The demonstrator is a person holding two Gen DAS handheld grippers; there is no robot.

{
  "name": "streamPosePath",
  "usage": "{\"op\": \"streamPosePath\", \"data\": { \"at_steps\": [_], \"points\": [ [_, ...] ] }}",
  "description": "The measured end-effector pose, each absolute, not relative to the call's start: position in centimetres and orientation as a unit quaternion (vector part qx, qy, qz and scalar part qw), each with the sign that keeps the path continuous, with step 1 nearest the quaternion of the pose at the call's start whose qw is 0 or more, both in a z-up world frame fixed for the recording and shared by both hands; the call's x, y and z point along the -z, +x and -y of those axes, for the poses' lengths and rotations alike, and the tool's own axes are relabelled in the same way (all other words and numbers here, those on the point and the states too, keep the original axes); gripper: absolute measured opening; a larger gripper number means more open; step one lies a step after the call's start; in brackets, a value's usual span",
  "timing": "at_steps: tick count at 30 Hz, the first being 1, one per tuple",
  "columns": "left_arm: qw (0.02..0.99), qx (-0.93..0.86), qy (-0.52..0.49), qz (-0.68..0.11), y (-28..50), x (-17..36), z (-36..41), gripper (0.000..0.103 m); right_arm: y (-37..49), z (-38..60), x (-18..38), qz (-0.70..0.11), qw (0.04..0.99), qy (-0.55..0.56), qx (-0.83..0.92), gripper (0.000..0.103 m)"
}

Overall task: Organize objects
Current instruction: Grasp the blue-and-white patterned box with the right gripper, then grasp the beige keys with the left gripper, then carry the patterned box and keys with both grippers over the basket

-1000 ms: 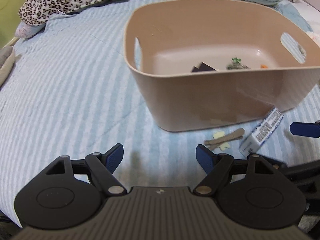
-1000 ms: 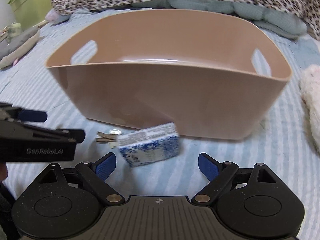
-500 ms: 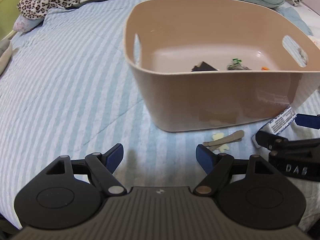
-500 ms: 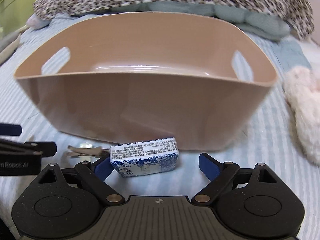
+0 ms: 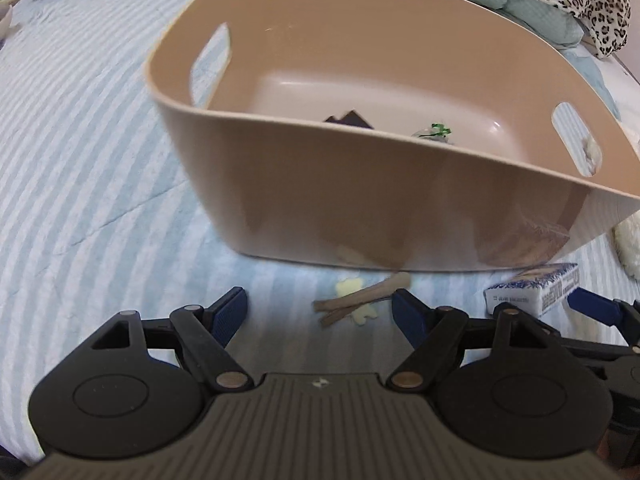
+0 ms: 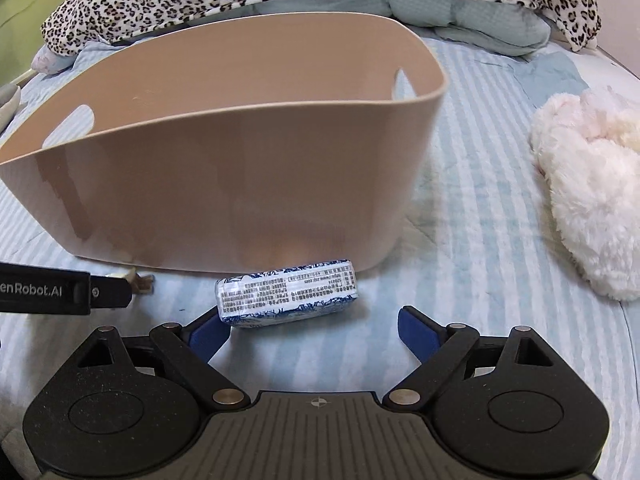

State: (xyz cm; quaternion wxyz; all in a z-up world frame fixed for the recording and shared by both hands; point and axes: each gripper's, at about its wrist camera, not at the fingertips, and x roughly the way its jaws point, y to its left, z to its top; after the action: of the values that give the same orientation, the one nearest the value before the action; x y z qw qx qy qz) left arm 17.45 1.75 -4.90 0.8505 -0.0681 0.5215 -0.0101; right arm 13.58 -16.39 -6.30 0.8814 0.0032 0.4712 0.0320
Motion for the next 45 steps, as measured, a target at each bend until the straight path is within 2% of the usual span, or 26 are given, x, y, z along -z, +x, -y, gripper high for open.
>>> {"op": "streamPosePath", "data": {
  "at_steps": [2, 16, 18, 20, 21, 24, 37, 44, 45],
  "points": [
    [0.852, 0.010, -0.060, -0.521, 17.5, 5.1, -0.8, 0.086, 13.5, 17.1, 6.3, -0.470, 0.882, 0.009, -0.031, 0.092],
    [0.854, -0.020, -0.048, -0.518, 18.8, 6.3, 0.6, 0.086, 14.7, 17.6, 6.9, -0.466, 0.884, 0.020, -0.029, 0.090],
    [0.853, -0.024, -0.049, -0.520, 18.7, 6.1, 0.3, 0.078, 14.7, 17.6, 6.7, -0.460, 0.887, 0.021, -0.032, 0.086],
    [0.852, -0.024, -0.054, -0.520, 18.5, 5.7, -0.1, 0.061, 14.7, 17.4, 6.6, -0.457, 0.888, 0.019, -0.037, 0.081],
    [0.851, -0.023, -0.058, -0.521, 18.4, 5.6, -0.4, 0.058, 14.7, 17.3, 6.6, -0.458, 0.888, 0.018, -0.041, 0.075],
    [0.847, -0.017, -0.074, -0.526, 18.2, 5.5, -1.5, 0.058, 14.5, 17.2, 6.7, -0.461, 0.886, 0.018, -0.050, 0.061],
    [0.848, 0.013, -0.070, -0.526, 15.8, 3.7, -3.9, 0.058, 13.0, 16.7, 4.8, -0.448, 0.892, 0.017, -0.064, 0.060],
    [0.868, 0.027, -0.053, -0.493, 12.2, 1.3, -5.1, 0.058, 10.9, 17.1, 2.2, -0.424, 0.903, 0.018, -0.073, 0.060],
    [0.870, 0.027, -0.052, -0.489, 13.6, 1.0, -3.3, 0.058, 10.5, 17.2, 1.8, -0.418, 0.905, 0.019, -0.074, 0.060]
  ]
}}
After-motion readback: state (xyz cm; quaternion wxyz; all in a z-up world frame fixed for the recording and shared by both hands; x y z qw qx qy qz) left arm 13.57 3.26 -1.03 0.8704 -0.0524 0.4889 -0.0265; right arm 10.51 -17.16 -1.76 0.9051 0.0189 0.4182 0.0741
